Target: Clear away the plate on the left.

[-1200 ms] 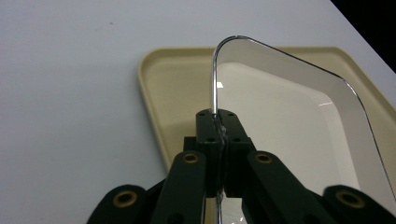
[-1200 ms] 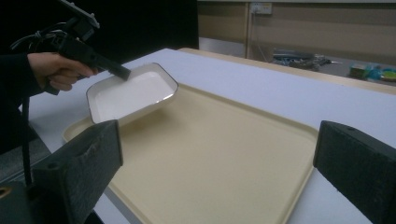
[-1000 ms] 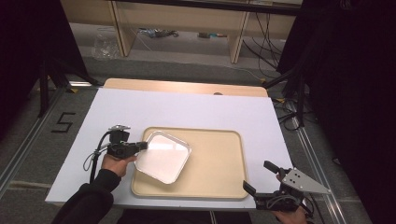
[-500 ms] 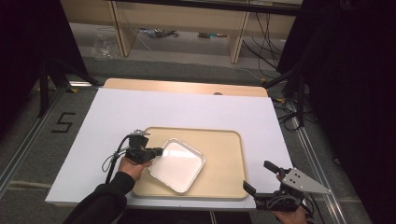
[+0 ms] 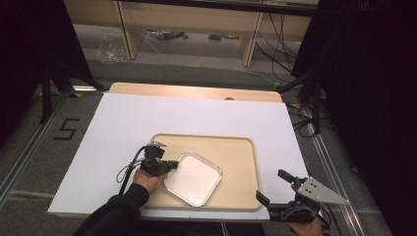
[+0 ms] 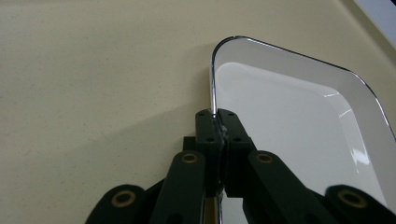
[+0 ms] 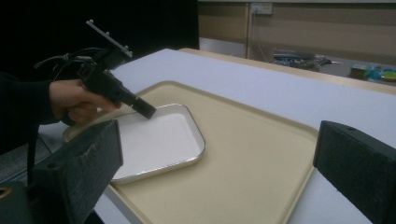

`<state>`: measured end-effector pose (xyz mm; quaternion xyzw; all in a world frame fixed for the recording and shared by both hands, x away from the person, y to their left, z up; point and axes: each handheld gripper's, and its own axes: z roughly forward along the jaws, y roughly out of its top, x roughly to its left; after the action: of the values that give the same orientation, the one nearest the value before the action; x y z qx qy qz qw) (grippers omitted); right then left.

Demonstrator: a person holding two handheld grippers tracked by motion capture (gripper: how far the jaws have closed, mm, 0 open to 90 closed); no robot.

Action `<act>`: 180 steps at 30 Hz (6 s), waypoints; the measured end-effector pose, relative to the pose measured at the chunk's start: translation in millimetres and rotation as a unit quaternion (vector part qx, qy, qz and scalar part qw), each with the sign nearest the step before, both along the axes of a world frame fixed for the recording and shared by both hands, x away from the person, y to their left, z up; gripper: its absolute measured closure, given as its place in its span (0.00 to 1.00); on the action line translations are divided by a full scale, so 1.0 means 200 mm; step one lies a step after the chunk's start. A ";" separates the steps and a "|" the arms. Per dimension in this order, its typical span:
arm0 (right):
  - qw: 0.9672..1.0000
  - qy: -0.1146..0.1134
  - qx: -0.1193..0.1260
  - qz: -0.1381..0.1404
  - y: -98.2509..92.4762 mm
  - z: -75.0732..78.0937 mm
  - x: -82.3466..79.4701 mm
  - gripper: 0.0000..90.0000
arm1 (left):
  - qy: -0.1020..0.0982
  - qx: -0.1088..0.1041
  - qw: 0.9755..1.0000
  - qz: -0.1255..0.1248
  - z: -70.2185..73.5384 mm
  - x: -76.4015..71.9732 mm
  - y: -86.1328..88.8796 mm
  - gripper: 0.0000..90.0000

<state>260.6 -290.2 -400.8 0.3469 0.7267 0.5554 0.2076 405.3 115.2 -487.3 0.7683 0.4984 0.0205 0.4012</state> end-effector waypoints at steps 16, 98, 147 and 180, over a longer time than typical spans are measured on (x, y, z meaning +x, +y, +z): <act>1.000 0.000 0.000 -0.001 0.00 0.00 0.00 0.02 | 0.026 0.015 1.000 -0.008 0.01 -0.12 0.06 0.91; 1.000 0.001 0.004 -0.003 0.00 0.00 0.00 0.02 | -0.164 -0.069 0.984 0.003 0.26 -0.39 0.23 0.17; 1.000 0.002 0.005 0.002 0.01 0.00 0.00 0.02 | -0.203 -0.028 0.978 -0.023 0.30 -0.60 0.24 0.17; 1.000 0.002 0.004 0.002 0.00 0.00 0.00 0.02 | -0.203 -0.006 0.979 -0.028 0.28 -0.73 0.18 0.13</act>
<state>260.1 -289.2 -401.0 0.3469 0.7256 0.5582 0.2038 259.3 151.7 -431.3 0.7594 0.3851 0.1620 0.4987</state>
